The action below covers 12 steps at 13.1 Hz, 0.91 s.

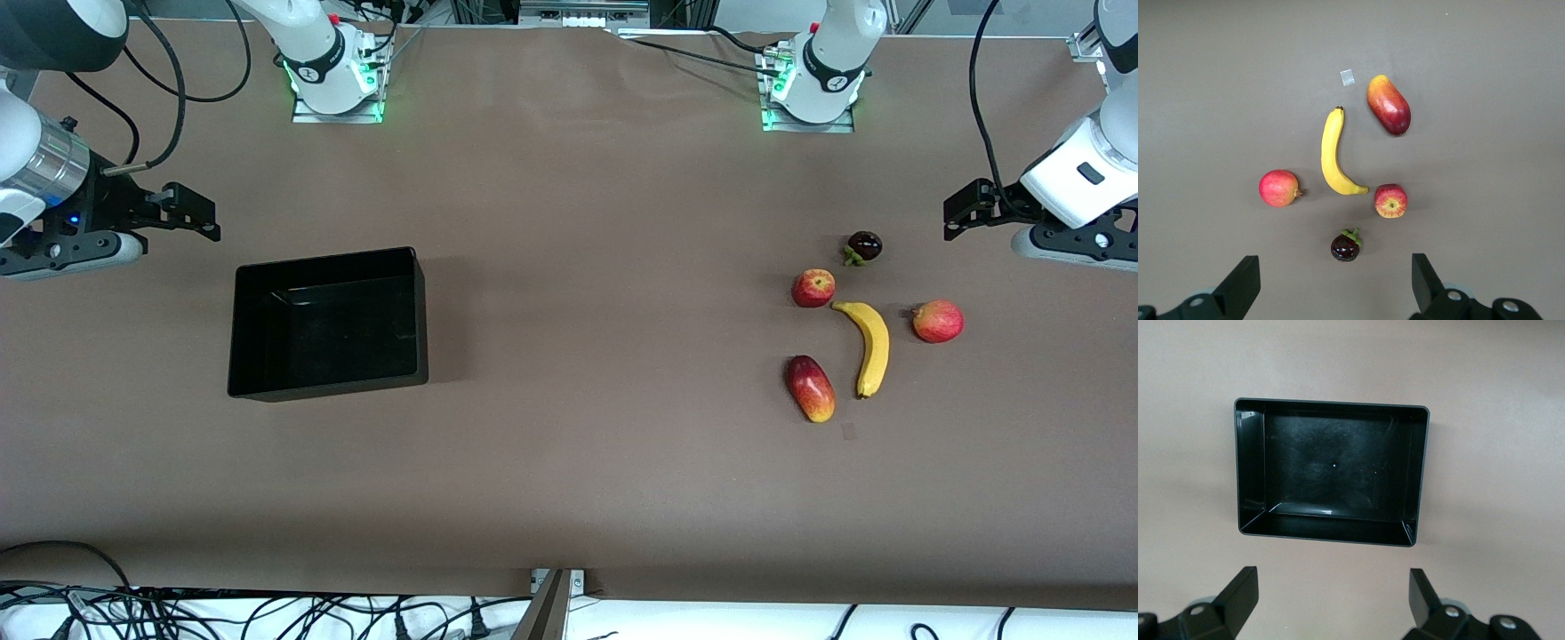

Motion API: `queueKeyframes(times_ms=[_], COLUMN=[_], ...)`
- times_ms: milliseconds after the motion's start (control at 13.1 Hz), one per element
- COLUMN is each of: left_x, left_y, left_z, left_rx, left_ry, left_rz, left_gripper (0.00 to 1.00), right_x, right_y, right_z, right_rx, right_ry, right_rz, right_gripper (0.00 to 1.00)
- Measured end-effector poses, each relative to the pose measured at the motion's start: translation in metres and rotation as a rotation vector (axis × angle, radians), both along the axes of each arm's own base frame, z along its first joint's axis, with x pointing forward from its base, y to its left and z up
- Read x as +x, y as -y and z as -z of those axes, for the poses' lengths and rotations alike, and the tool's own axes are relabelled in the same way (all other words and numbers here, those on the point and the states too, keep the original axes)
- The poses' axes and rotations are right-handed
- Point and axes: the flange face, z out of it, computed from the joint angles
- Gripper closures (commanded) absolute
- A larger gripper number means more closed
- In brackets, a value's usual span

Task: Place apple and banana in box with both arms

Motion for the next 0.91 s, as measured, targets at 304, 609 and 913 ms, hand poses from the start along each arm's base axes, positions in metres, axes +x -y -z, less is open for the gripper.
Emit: queueKeyframes(times_ms=[304,609,913], left_x=[0.000,0.000,0.001], left_y=[0.000,0.001,0.002], left_z=[0.001,0.001,0.000], left_rx=[0.000,0.000,0.000], left_ry=[-0.001,-0.001,0.000], left_rz=[0.001,0.003,0.003], left_gripper=[0.00,0.00,0.00], right_x=[0.000,0.001,0.016], right_y=[0.001,0.002,0.011], right_z=[0.000,0.001,0.054], right_rx=[-0.012,-0.026,-0.093], right_ry=[0.001,-0.002,-0.053], right_rz=[-0.003,-0.005,-0.018], right_gripper=[0.00,0.00,0.00])
